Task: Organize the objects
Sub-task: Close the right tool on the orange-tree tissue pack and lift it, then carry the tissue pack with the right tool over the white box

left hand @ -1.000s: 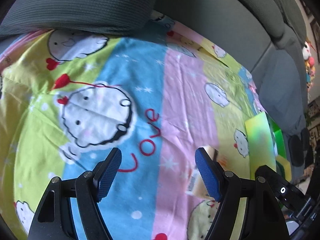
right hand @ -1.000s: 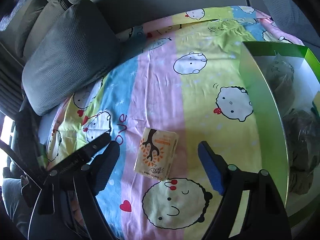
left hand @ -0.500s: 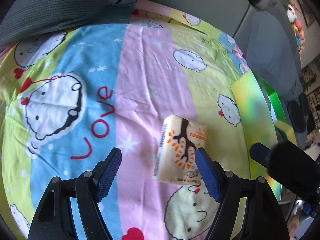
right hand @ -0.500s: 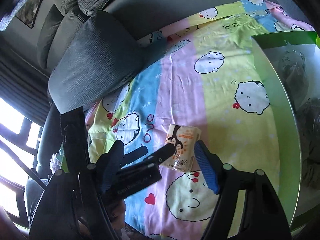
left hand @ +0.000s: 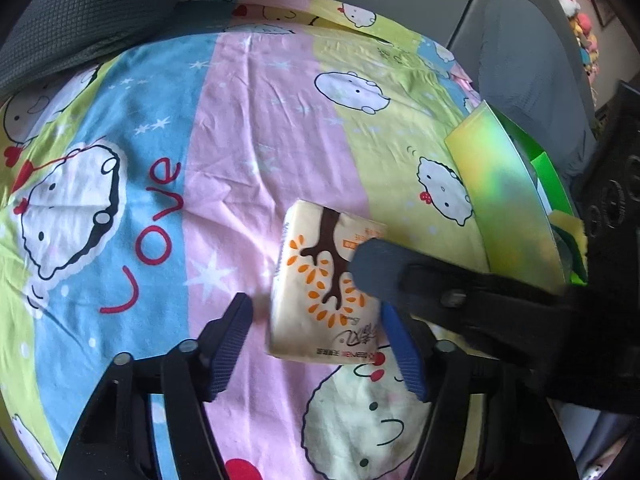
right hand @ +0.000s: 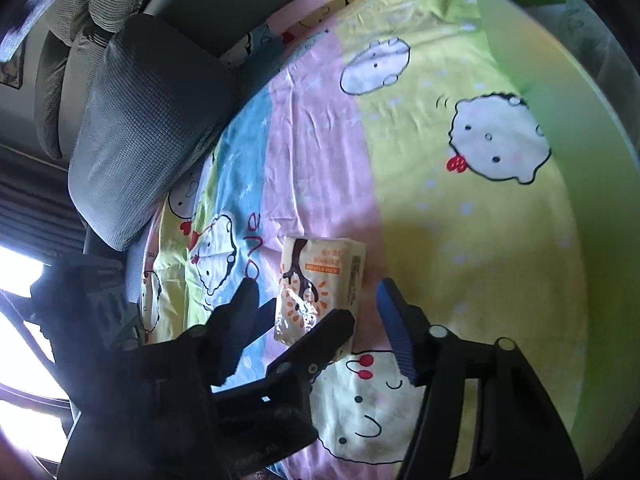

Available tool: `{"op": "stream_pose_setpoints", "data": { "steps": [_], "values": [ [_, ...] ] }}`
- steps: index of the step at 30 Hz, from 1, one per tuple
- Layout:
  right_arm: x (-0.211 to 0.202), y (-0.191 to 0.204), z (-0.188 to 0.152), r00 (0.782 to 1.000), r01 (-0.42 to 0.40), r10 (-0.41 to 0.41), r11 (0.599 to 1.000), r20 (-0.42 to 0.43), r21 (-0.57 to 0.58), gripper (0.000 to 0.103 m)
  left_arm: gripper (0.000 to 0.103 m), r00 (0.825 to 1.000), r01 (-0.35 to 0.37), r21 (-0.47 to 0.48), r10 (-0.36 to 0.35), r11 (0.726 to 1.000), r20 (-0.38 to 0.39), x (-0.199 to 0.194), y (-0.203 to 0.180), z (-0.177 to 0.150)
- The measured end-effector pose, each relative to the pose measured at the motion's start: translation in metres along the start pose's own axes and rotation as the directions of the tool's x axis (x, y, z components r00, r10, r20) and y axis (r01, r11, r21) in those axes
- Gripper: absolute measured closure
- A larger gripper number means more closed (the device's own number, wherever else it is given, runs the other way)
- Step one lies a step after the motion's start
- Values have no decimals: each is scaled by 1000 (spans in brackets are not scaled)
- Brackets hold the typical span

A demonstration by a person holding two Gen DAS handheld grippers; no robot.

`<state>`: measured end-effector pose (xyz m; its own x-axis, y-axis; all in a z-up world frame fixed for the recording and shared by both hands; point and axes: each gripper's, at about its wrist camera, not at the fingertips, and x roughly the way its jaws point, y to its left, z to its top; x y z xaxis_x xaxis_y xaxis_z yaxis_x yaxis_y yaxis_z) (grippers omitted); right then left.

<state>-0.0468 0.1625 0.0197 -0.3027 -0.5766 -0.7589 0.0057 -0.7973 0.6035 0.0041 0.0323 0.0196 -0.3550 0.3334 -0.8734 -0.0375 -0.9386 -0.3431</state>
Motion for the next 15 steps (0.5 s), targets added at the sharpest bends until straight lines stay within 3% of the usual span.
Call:
{"op": "stream_pose_setpoints", "data": {
  "steps": [8,15],
  "values": [
    [26,0,1,997,-9,10,1000,-73,14,53,49,999,-11,35,10,999,36,-7,-11,-3],
    [1,19,-4,999,-47,47,998,10,-48,53,49,987,-18,92,3,996,161,-39,-23,-6]
  ]
}}
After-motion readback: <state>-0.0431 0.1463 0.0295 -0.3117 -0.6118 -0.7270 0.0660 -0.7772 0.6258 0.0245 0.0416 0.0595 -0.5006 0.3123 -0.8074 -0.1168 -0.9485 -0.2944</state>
